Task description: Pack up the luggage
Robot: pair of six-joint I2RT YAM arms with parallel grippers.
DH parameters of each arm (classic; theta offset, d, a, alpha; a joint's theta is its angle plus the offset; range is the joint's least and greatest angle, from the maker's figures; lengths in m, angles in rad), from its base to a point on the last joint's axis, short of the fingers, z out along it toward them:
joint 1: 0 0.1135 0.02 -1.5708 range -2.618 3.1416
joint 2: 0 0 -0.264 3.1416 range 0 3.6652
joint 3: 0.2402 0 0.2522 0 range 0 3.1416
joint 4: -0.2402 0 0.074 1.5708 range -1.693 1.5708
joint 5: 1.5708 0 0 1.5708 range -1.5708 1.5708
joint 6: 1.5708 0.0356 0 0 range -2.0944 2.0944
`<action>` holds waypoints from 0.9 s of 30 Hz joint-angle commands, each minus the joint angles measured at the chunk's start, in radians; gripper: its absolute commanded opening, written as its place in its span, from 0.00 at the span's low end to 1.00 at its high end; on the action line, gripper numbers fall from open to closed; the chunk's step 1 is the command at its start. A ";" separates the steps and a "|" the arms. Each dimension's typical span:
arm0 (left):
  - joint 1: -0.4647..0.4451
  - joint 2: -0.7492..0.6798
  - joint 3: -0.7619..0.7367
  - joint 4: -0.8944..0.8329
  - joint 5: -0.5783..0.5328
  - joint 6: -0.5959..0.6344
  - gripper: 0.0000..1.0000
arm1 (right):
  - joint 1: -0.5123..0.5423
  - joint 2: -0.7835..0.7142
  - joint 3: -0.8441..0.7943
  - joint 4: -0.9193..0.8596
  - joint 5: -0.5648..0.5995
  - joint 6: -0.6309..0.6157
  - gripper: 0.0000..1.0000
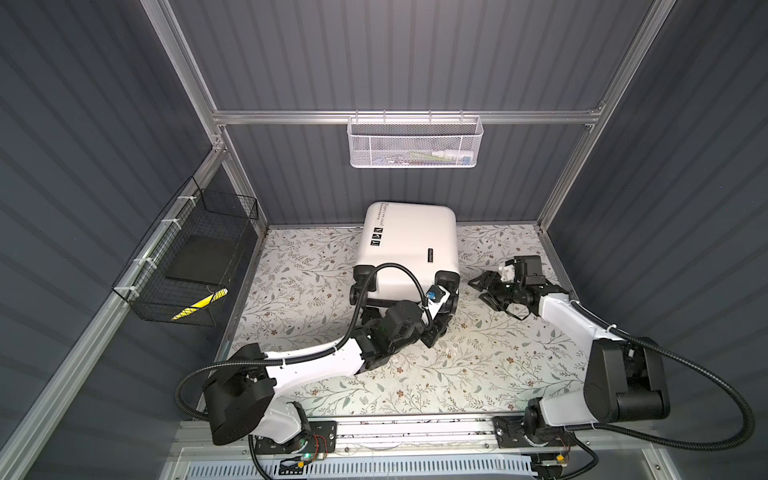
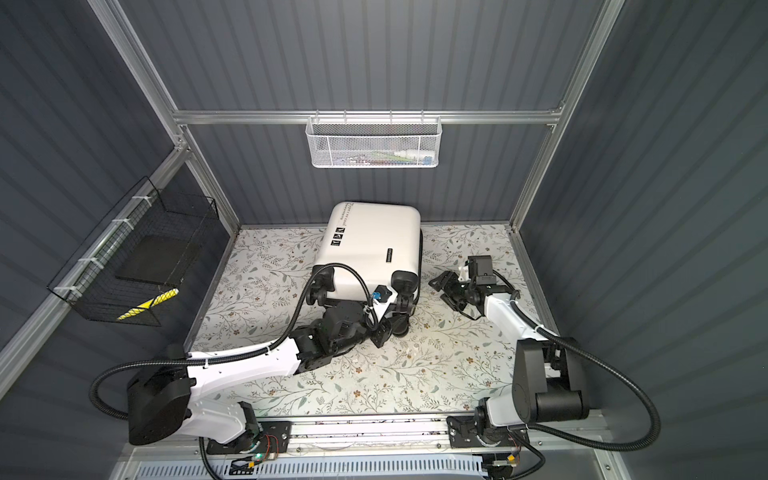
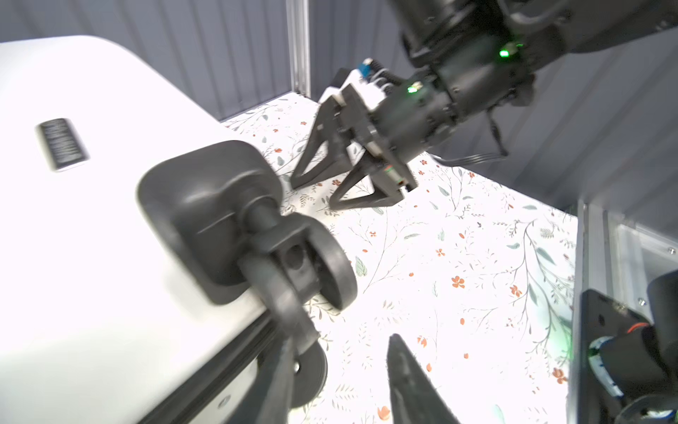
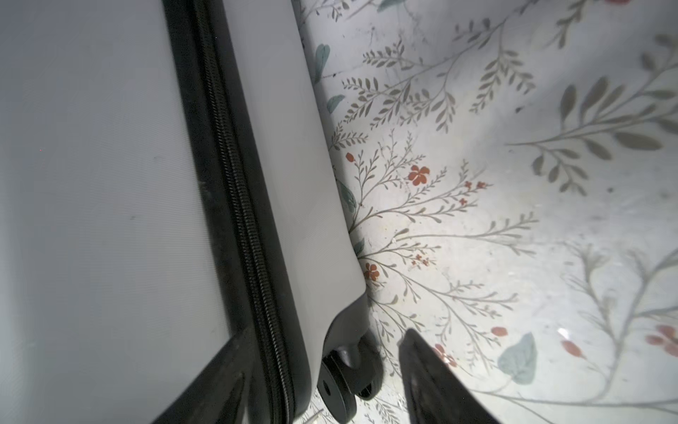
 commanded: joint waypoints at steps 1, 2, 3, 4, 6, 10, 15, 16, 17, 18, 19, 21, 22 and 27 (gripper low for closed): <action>0.000 -0.059 0.023 -0.110 -0.099 -0.007 0.84 | -0.013 -0.050 0.046 -0.125 0.009 -0.084 0.69; 0.001 -0.076 0.023 -0.114 -0.119 -0.006 1.00 | -0.016 -0.062 0.046 -0.136 0.009 -0.090 0.70; 0.001 -0.088 0.025 -0.119 -0.136 -0.003 1.00 | -0.018 -0.070 0.045 -0.141 0.008 -0.095 0.70; 0.001 -0.097 0.032 -0.128 -0.157 -0.002 1.00 | -0.018 -0.080 0.041 -0.142 0.002 -0.099 0.71; 0.001 -0.106 0.051 -0.153 -0.200 -0.001 1.00 | -0.019 -0.098 0.030 -0.142 -0.008 -0.104 0.72; 0.001 -0.090 0.122 -0.232 -0.370 -0.076 1.00 | -0.019 -0.145 -0.004 -0.142 -0.026 -0.120 0.73; 0.004 -0.049 0.218 -0.353 -0.513 -0.207 1.00 | -0.018 -0.238 -0.054 -0.198 -0.034 -0.151 0.74; 0.004 -0.039 0.231 -0.363 -0.510 -0.217 1.00 | -0.018 -0.262 -0.069 -0.204 -0.038 -0.156 0.74; 0.004 -0.029 0.244 -0.371 -0.509 -0.232 1.00 | -0.018 -0.289 -0.085 -0.209 -0.039 -0.159 0.74; 0.004 -0.019 0.256 -0.385 -0.513 -0.256 1.00 | -0.018 -0.320 -0.099 -0.213 -0.041 -0.165 0.75; 0.004 -0.005 0.278 -0.411 -0.511 -0.288 1.00 | -0.017 -0.350 -0.116 -0.217 -0.043 -0.170 0.75; 0.005 0.023 0.326 -0.470 -0.471 -0.322 1.00 | -0.016 -0.397 -0.145 -0.225 -0.044 -0.182 0.75; 0.006 0.041 0.358 -0.510 -0.442 -0.338 1.00 | -0.015 -0.420 -0.161 -0.231 -0.041 -0.191 0.75; 0.004 0.084 0.354 -0.495 -0.287 -0.427 1.00 | -0.005 -0.502 -0.223 -0.260 -0.029 -0.227 0.75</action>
